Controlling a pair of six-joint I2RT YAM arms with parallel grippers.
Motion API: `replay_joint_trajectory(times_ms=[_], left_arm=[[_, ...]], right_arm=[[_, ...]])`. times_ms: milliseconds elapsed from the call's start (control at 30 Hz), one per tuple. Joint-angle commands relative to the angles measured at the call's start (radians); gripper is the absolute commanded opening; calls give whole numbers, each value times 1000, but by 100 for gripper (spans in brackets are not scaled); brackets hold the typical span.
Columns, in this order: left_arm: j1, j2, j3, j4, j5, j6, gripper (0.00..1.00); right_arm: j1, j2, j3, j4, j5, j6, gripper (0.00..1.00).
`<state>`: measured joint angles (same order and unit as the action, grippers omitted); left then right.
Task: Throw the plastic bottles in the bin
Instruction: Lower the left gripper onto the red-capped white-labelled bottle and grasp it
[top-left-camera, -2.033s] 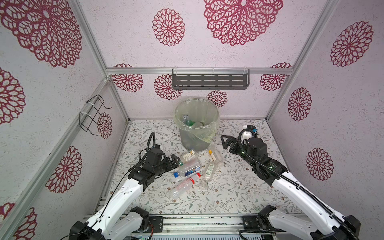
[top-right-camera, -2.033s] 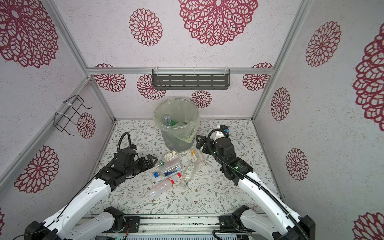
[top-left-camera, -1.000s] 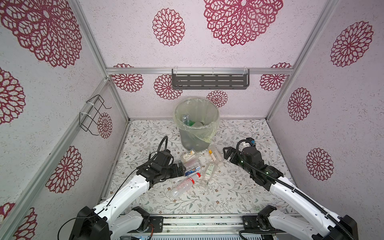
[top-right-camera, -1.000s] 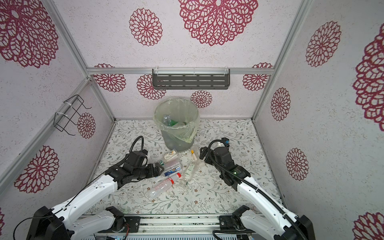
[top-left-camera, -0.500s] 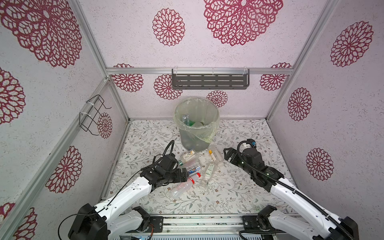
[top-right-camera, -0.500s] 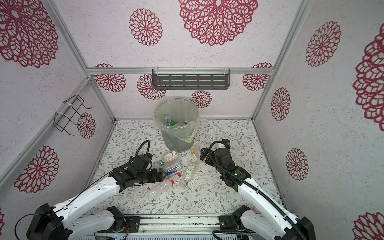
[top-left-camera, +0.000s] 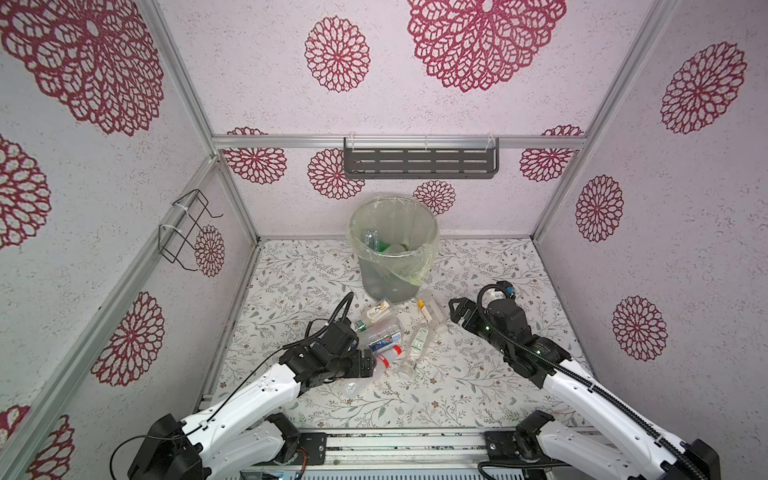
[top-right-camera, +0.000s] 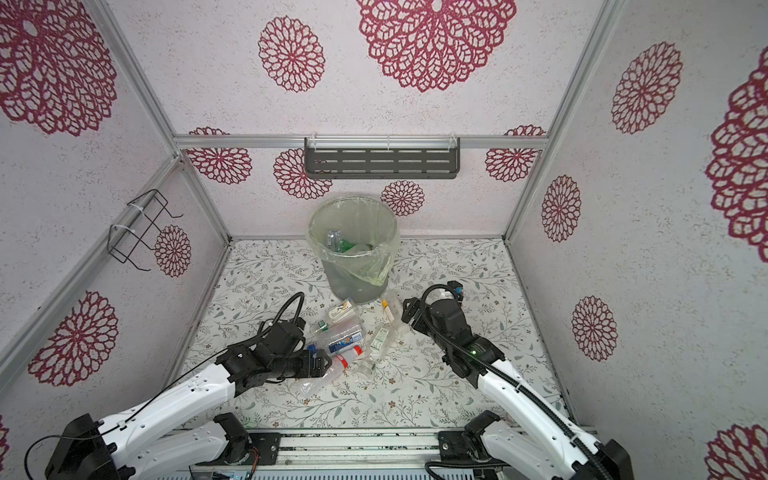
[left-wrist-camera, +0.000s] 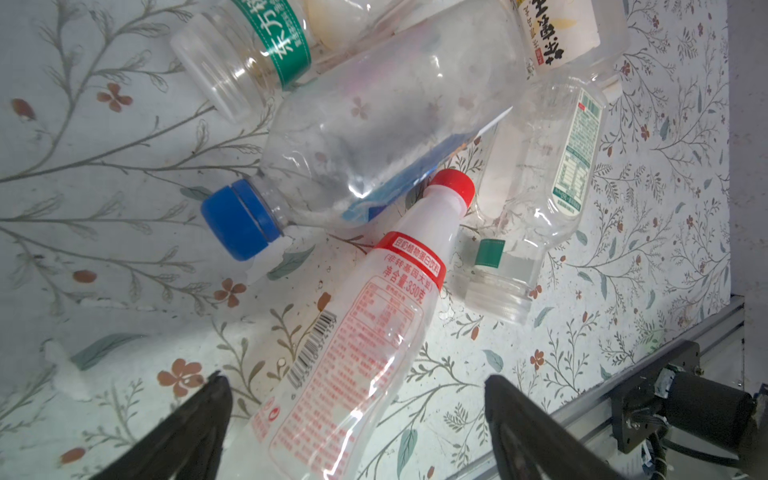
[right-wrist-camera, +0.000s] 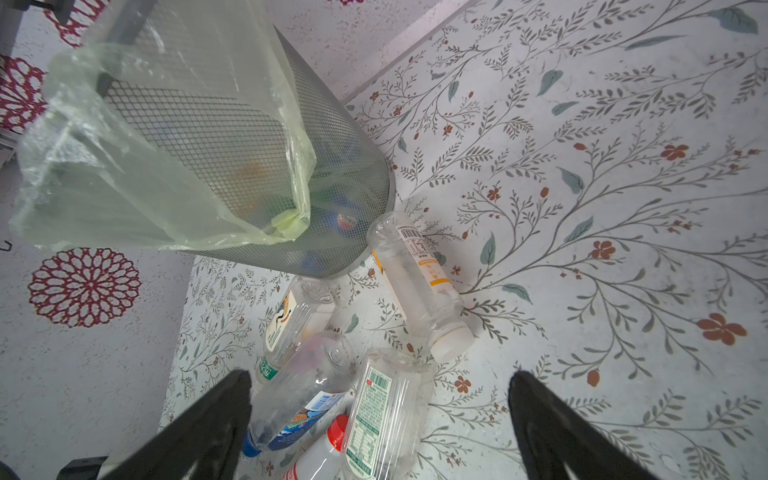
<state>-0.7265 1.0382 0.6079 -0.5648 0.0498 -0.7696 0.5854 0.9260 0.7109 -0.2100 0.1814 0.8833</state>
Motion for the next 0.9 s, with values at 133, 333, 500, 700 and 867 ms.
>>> replay_joint_trajectory(times_ms=[133,333,500,700,867], left_arm=[[-21,-4,-14,-24,-15,4,97],[-34,-15,-37,-27,-8,-9,97],[-46,-26,-49,-30,-8,-22,97],[-53,-54,-77,-13,23,-41,97],[-55,-76,-107,-1,30,-53,97]], right_arm=[[-2,-19,10,-6,4,14,99],[-1,-19,17,-5,0,4,99],[-3,0,31,-8,-10,-2,99],[-2,20,48,-8,-36,-14,99],[-2,20,46,-8,-43,-14,99]])
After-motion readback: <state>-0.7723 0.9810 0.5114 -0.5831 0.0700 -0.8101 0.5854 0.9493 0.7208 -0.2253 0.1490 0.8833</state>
